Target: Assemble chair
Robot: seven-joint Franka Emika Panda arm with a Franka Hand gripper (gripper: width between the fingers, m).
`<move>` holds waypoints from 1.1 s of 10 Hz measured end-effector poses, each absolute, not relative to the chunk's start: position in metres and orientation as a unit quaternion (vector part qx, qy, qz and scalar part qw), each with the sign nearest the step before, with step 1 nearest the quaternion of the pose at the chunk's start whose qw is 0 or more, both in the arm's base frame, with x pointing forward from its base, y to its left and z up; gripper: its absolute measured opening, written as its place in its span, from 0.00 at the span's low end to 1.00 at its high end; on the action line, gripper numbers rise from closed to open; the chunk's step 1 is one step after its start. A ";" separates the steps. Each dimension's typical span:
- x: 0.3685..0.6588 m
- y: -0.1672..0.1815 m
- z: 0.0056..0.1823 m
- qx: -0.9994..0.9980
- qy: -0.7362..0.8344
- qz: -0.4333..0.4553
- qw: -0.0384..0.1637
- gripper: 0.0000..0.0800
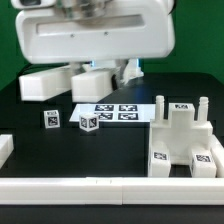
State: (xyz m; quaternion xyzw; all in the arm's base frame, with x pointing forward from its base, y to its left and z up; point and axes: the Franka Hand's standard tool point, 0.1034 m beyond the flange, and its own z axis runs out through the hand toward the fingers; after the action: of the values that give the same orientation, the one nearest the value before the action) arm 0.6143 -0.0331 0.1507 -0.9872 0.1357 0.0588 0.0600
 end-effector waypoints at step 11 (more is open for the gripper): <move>0.600 0.053 0.137 -0.996 0.023 0.081 0.034 0.36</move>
Offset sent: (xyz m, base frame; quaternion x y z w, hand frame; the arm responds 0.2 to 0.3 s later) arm 0.0000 0.0000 0.0000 0.0000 0.0000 0.0000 1.0000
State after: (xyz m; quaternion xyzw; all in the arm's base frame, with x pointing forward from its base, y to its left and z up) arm 0.6001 0.0526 0.1369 -0.9959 0.0230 0.0809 0.0338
